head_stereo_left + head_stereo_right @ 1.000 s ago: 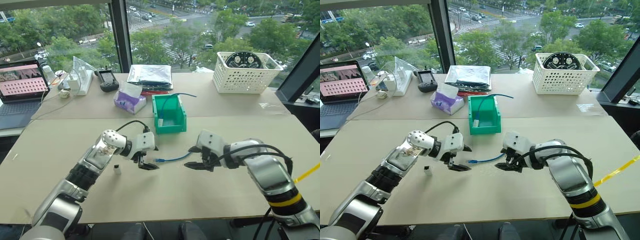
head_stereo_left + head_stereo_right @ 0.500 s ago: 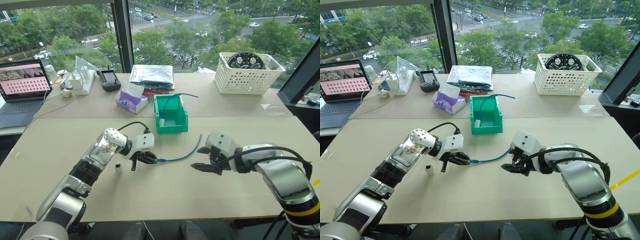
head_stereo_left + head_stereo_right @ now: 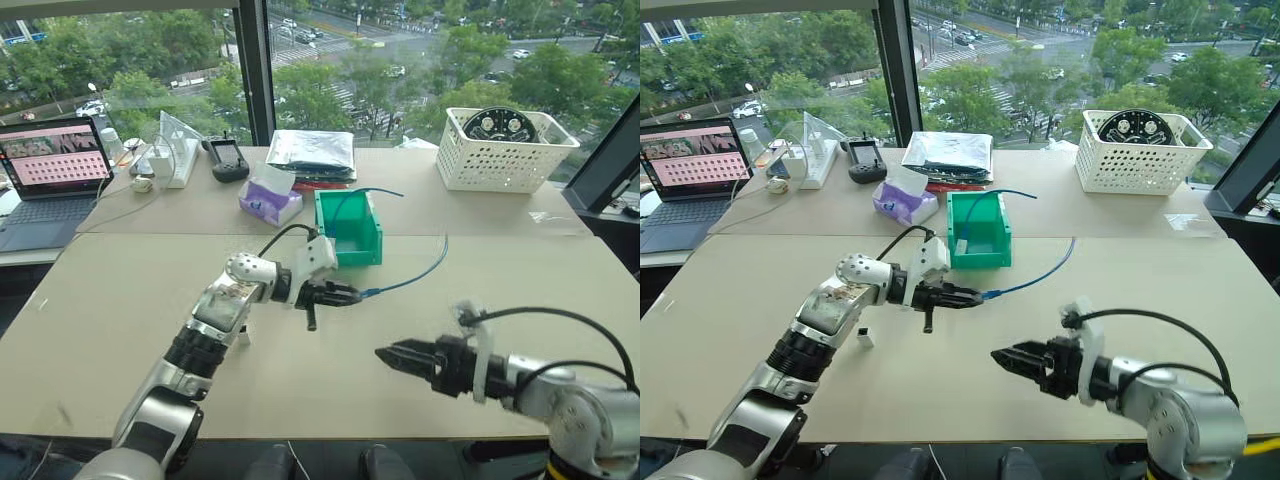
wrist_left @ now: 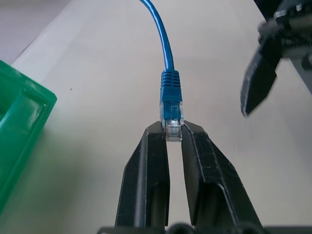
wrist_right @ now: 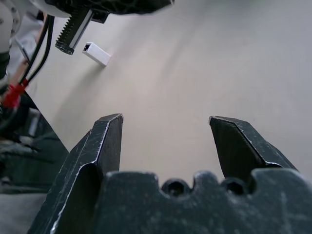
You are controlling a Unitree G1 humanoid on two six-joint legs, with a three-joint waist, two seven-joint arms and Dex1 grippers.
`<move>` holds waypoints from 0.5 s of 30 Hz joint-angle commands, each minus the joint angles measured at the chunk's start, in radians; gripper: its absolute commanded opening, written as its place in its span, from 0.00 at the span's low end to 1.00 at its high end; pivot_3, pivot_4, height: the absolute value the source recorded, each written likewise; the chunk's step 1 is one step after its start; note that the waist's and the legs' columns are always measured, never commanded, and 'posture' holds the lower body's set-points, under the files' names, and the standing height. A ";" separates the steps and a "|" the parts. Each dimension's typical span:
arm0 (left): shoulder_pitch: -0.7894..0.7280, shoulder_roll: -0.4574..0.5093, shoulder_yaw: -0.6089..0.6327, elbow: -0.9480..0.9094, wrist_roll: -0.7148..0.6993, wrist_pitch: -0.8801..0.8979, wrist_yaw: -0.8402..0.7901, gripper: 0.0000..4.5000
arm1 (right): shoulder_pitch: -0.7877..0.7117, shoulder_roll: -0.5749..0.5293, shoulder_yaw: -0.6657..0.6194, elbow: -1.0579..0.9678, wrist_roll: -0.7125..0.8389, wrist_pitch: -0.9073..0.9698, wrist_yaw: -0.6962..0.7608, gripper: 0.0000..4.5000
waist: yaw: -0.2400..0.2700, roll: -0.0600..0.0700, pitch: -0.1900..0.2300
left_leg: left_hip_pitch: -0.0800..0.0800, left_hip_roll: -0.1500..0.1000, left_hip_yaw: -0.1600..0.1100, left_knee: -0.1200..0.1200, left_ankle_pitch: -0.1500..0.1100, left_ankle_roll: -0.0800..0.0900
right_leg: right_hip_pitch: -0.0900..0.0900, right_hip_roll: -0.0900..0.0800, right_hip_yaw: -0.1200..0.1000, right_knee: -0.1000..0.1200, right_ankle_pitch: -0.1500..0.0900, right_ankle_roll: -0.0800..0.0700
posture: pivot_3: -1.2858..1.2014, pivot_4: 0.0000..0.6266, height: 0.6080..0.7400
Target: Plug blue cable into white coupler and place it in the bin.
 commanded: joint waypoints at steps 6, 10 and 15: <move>0.065 -0.003 -0.037 -0.182 -0.039 0.097 0.053 0.00 | -0.019 0.317 -0.250 -0.017 0.208 0.007 -0.342 0.73 | -0.010 0.002 -0.001 | 0.002 0.002 0.000 0.000 0.000 0.000 | 0.001 0.002 0.000 0.001 -0.003 0.004 | 0.52 0.24 0.90; 0.067 0.002 -0.039 -0.194 -0.042 0.111 0.062 0.00 | -0.053 0.393 -0.282 -0.024 0.259 0.007 -0.475 0.73 | -0.009 0.006 -0.001 | 0.002 0.001 0.001 0.000 0.000 0.000 | -0.001 0.001 0.002 0.001 -0.002 0.004 | 0.52 0.24 0.90; 0.060 0.034 -0.042 -0.171 -0.037 0.090 0.049 0.00 | -0.148 0.432 -0.316 0.014 0.288 0.007 -0.583 0.73 | -0.011 0.007 -0.001 | 0.002 0.001 0.002 -0.001 0.000 0.000 | 0.000 0.001 0.002 0.000 -0.002 0.004 | 0.52 0.24 0.90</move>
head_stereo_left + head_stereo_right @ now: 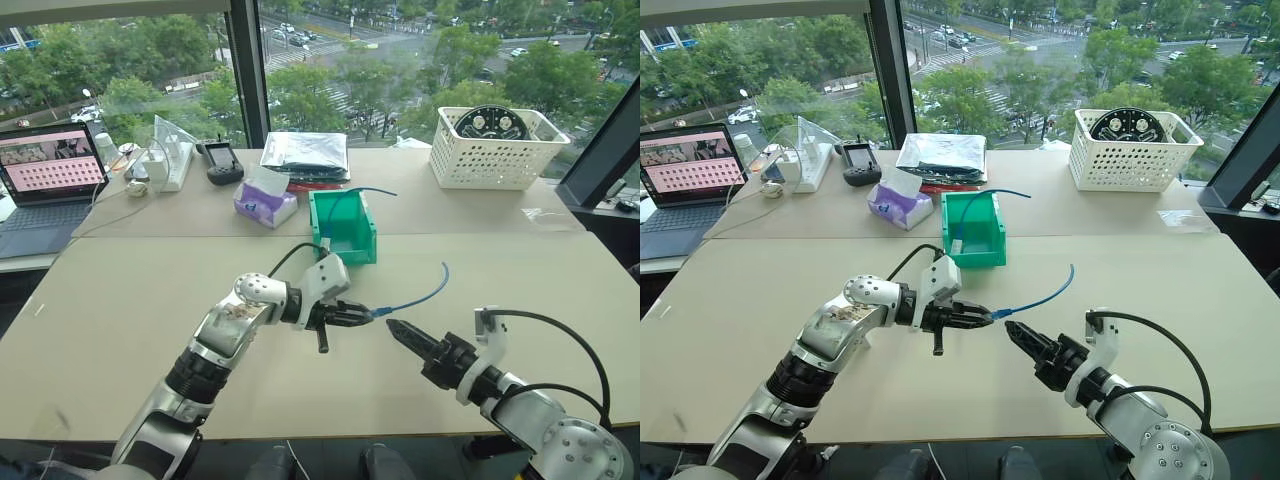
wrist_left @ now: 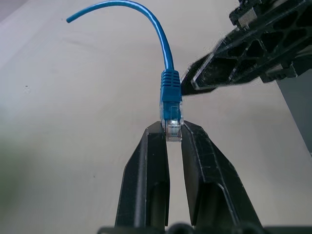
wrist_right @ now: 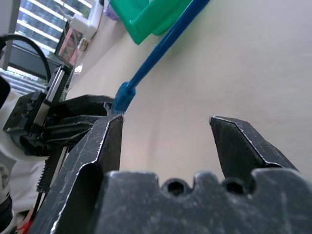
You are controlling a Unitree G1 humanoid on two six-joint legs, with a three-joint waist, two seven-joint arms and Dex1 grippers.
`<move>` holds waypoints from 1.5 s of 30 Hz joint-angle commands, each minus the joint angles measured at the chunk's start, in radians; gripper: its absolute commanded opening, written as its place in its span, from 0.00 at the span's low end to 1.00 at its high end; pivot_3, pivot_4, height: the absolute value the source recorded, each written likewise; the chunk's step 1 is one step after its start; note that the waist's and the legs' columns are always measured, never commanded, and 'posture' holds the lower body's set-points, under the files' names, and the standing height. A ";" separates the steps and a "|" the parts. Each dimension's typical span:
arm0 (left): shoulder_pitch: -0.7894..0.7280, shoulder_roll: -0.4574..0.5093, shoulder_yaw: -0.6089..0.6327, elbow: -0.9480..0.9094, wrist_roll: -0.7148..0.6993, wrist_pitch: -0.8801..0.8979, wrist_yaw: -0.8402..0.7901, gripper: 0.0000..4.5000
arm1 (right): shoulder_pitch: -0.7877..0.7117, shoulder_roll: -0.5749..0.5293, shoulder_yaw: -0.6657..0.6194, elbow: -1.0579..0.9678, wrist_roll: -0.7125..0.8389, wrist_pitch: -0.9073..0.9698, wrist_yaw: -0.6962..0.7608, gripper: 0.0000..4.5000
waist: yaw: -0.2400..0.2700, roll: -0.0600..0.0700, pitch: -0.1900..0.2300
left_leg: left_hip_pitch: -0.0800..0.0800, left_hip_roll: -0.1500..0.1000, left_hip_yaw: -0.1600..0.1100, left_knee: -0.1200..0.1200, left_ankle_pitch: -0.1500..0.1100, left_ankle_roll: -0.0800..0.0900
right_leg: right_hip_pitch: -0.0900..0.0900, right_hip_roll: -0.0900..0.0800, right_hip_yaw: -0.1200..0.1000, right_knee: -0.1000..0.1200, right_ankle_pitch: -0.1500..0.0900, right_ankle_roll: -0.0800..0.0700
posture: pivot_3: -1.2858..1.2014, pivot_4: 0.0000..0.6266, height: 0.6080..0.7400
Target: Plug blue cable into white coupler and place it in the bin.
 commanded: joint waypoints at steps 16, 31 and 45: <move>-0.014 0.007 -0.002 -0.015 -0.016 -0.026 0.004 0.00 | -0.067 0.101 0.040 0.066 0.259 -0.021 -0.261 0.73 | 0.000 0.000 0.000 | -0.001 0.000 0.000 -0.001 0.000 0.000 | 0.000 0.000 0.000 -0.001 0.000 0.000 | 0.52 0.24 0.90; -0.014 0.010 -0.004 -0.008 -0.017 -0.031 0.005 0.00 | 0.024 -0.057 0.236 0.180 0.648 -0.269 -0.544 0.02 | -0.003 0.001 0.000 | -0.001 0.000 0.000 -0.002 0.000 0.000 | 0.000 0.000 0.000 -0.002 -0.001 0.001 | 0.52 0.24 0.90; -0.022 0.193 0.248 -0.143 -0.263 0.072 -0.092 0.82 | -0.088 -0.561 0.331 0.415 0.871 -0.497 -0.483 0.00 | -0.006 0.001 0.003 | -0.002 0.001 0.000 -0.003 0.000 0.001 | 0.001 0.001 -0.001 -0.006 -0.001 0.001 | 0.52 0.24 0.90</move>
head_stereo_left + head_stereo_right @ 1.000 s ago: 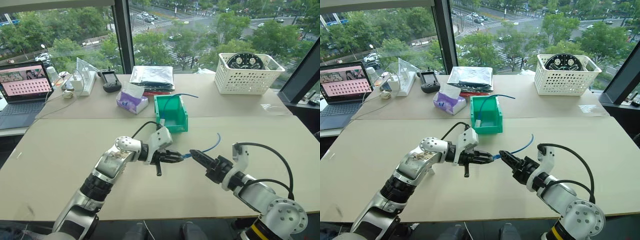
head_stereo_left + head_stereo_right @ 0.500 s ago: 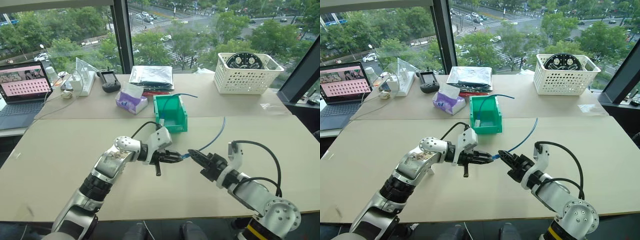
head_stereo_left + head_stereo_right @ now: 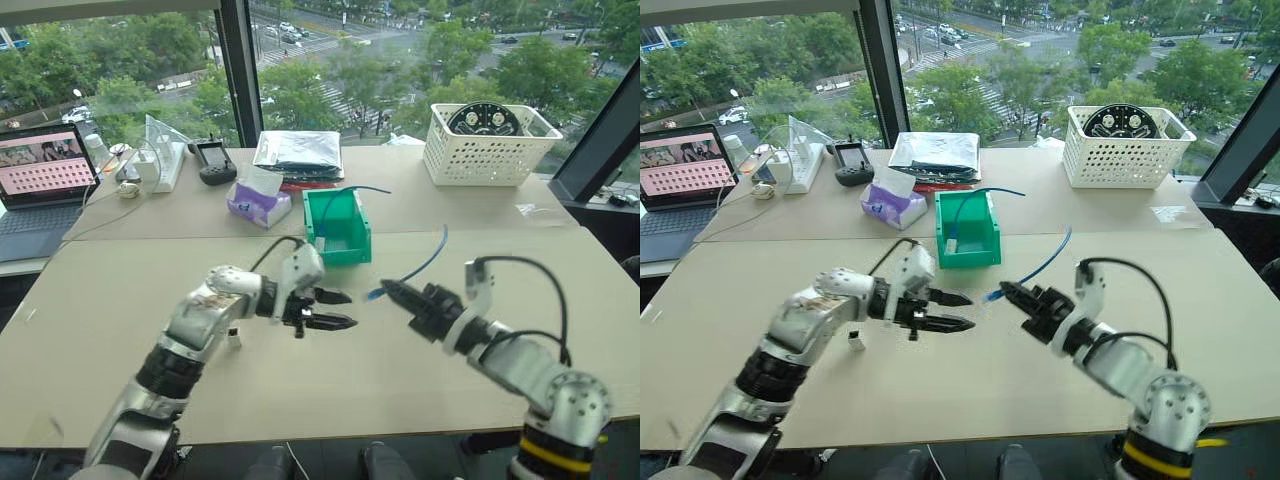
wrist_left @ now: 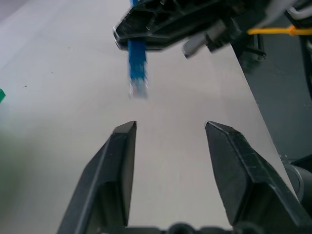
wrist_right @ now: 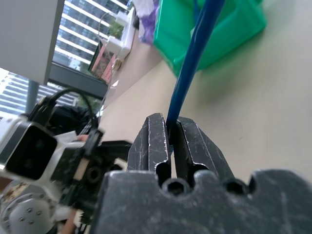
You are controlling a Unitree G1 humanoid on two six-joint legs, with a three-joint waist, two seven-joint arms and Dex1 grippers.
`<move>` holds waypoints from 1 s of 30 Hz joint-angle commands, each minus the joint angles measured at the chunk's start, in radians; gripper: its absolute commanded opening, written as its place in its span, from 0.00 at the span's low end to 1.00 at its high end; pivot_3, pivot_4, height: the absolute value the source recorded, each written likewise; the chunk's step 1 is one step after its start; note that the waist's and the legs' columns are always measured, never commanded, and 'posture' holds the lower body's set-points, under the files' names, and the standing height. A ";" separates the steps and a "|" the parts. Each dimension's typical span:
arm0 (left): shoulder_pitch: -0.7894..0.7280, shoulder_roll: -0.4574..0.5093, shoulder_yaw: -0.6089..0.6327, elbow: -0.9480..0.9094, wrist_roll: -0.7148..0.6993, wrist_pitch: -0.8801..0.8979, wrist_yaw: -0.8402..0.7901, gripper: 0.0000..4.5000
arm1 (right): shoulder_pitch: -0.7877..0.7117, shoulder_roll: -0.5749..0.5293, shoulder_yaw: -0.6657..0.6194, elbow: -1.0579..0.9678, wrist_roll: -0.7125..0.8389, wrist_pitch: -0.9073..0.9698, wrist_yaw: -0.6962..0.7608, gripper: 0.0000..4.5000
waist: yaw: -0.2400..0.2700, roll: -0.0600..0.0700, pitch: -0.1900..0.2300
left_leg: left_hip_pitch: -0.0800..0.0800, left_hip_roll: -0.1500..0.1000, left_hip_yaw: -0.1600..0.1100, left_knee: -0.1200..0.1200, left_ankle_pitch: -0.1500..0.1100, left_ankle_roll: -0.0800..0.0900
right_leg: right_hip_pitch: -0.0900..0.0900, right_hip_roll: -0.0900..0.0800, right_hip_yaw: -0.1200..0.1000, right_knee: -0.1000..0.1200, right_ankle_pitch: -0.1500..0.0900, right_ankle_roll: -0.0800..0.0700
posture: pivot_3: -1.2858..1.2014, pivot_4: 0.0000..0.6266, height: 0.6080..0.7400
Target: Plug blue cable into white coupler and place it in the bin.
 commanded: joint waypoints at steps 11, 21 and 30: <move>0.174 0.271 0.542 -0.140 -0.239 0.165 0.120 0.99 | -0.266 -0.332 0.201 0.303 -0.176 0.058 0.518 0.00 | -0.020 0.000 0.005 | 0.000 0.001 0.004 -0.001 -0.001 0.001 | -0.002 0.000 0.002 -0.001 0.000 0.000 | 0.52 0.24 0.90; 0.603 0.196 0.751 -0.395 -0.254 0.129 0.326 0.99 | -0.488 -0.392 0.440 0.472 -0.586 0.000 0.964 0.00 | 0.009 -0.002 0.006 | -0.001 0.000 0.002 -0.005 -0.001 0.001 | 0.000 -0.002 0.001 -0.009 0.005 -0.005 | 0.52 0.24 0.90; 0.968 -0.269 0.571 -0.662 -0.066 -0.034 0.753 0.99 | -0.564 -0.361 0.479 0.575 -0.777 -0.041 1.130 0.00 | 0.022 -0.004 0.006 | -0.003 -0.002 0.003 -0.006 -0.002 0.003 | -0.001 -0.006 0.000 -0.013 0.009 -0.005 | 0.52 0.24 0.90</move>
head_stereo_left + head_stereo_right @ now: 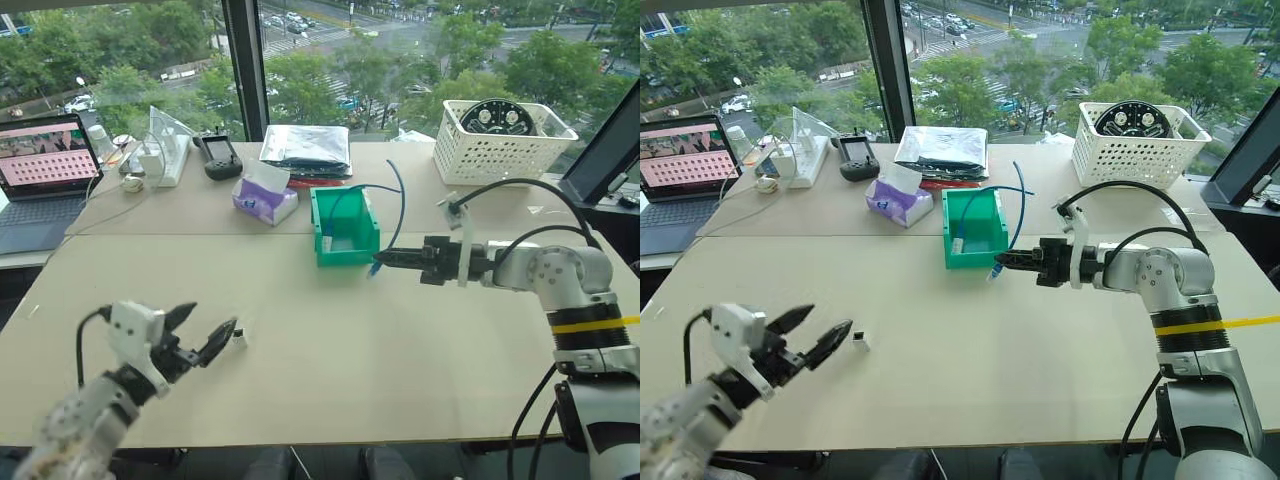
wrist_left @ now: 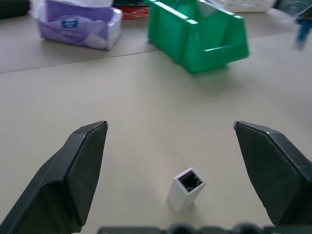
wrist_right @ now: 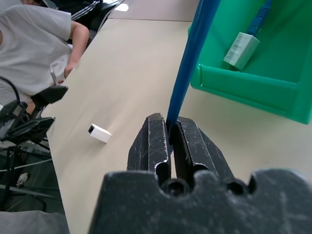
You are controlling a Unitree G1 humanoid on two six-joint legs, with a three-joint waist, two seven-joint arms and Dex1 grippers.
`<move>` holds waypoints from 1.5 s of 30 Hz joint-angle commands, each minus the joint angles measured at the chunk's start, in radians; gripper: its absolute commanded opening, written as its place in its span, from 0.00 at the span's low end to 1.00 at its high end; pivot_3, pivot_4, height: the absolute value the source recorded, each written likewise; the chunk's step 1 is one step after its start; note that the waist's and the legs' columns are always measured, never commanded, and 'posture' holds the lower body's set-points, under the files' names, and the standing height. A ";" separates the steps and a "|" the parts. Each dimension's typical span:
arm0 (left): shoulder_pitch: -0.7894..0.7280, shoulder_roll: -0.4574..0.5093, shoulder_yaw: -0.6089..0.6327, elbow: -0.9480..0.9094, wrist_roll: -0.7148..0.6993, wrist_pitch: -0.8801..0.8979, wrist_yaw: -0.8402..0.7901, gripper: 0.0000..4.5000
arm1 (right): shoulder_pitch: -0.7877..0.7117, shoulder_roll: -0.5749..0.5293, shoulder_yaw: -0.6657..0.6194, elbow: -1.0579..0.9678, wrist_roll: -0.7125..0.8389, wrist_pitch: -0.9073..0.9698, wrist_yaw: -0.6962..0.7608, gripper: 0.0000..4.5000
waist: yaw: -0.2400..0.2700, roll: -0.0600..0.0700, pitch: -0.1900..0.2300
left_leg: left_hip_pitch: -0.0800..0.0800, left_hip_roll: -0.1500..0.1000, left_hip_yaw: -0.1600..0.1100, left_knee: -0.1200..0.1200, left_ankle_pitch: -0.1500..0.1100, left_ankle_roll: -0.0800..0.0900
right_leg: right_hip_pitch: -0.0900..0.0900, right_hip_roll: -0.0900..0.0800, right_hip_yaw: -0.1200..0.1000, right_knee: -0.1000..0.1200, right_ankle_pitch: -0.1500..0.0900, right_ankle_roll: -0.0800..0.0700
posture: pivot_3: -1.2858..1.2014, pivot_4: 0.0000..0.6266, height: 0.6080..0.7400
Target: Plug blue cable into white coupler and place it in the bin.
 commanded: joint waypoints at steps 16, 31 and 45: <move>0.036 -0.155 -0.429 0.150 0.349 -0.119 0.317 0.99 | -0.015 -0.007 -0.098 -0.031 -0.148 0.008 0.103 0.00 | 0.017 0.001 0.000 | 0.001 0.001 0.001 0.000 0.001 0.000 | 0.001 0.002 -0.002 0.000 0.000 -0.001 | 0.52 0.24 0.90; -0.080 -0.141 -0.467 0.304 0.372 -0.160 0.283 0.32 | 0.020 -0.017 -0.161 -0.098 -0.158 0.051 0.070 0.00 | 0.018 0.007 -0.004 | 0.002 0.000 0.001 0.000 0.002 0.000 | 0.003 0.001 -0.001 0.000 0.000 0.000 | 0.52 0.24 0.90; -0.663 -0.044 -0.758 0.863 0.334 -0.403 -0.374 0.15 | 0.191 0.067 -0.345 -0.355 -0.059 0.134 -0.127 0.00 | 0.015 0.007 -0.004 | -0.001 -0.001 0.000 0.002 0.003 0.000 | 0.002 0.002 -0.003 0.001 0.001 0.001 | 0.52 0.24 0.90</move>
